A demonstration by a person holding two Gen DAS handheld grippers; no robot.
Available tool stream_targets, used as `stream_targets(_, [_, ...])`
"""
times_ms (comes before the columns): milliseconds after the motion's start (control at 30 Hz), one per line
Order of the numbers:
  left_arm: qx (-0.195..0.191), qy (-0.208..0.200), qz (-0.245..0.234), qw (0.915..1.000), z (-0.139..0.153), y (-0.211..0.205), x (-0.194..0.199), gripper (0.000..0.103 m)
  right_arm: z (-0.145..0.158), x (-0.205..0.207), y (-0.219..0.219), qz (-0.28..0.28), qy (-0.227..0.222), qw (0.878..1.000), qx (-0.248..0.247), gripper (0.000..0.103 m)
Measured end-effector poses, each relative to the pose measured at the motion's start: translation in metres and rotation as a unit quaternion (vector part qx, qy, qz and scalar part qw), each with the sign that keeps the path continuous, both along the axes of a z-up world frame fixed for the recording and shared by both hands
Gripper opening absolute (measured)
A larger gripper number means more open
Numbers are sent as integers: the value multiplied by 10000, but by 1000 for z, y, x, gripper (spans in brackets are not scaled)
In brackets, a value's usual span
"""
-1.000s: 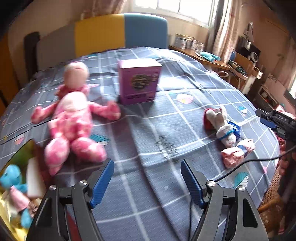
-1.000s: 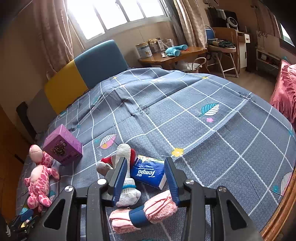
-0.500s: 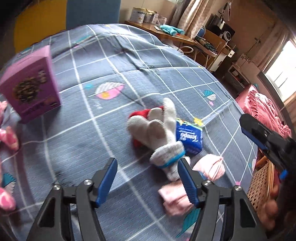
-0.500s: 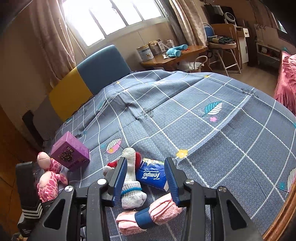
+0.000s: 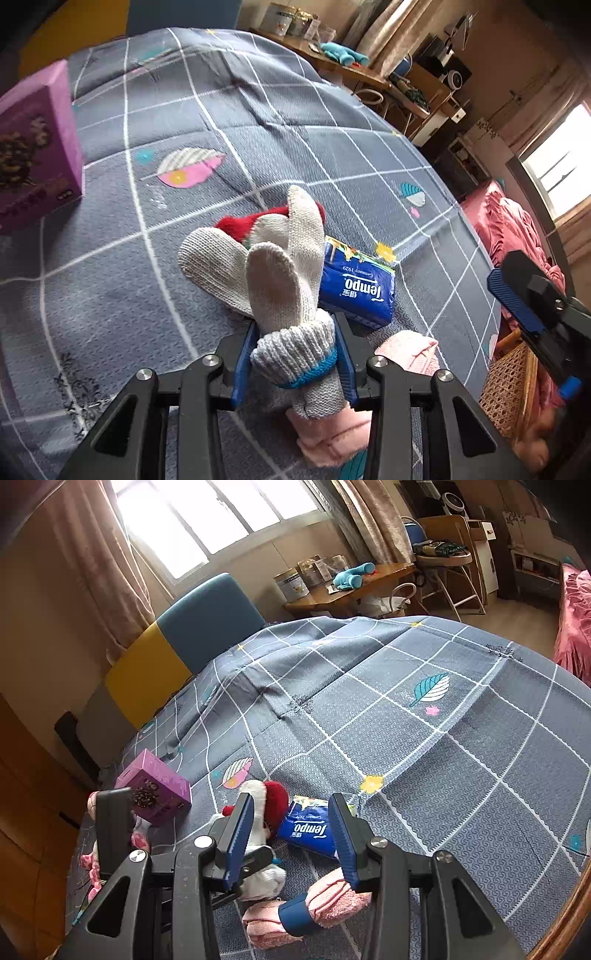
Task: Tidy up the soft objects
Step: 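Grasp the white knit gloves with the left tool and lift them, then grasp the red fuzzy sock with the right tool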
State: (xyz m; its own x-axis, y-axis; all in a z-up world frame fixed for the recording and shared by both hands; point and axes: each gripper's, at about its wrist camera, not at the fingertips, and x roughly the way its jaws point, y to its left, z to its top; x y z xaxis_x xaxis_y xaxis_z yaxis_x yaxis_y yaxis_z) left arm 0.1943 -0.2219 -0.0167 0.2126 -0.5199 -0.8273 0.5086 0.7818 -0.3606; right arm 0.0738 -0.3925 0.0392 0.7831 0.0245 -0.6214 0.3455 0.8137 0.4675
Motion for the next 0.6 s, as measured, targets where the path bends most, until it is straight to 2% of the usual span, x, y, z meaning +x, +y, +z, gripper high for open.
stream_targets(67, [-103, -189, 107, 9997, 15, 23, -5, 40, 0, 0, 0, -15, -1, 10000, 12, 42])
stream_targets(233, [7, -659, 432, 9969, 35, 86, -29, 40, -1, 2, 3, 18, 95, 9999, -93, 42])
stream_targets(367, [517, -946, 755, 9913, 21, 133, -56, 40, -1, 5, 11, 98, 232, 9993, -276, 42])
stream_targets(500, [870, -914, 1134, 9855, -3, 176, -75, 40, -3, 9, 17, 195, 373, 9983, -396, 42])
stream_targets(533, [923, -885, 1203, 9845, -10, 185, -78, 40, -4, 10, 19, 233, 405, 9980, -422, 42])
stream_targets(600, [682, -868, 1362, 9845, -17, 200, -84, 41, -5, 13, 24, 355, 484, 9971, -473, 42])
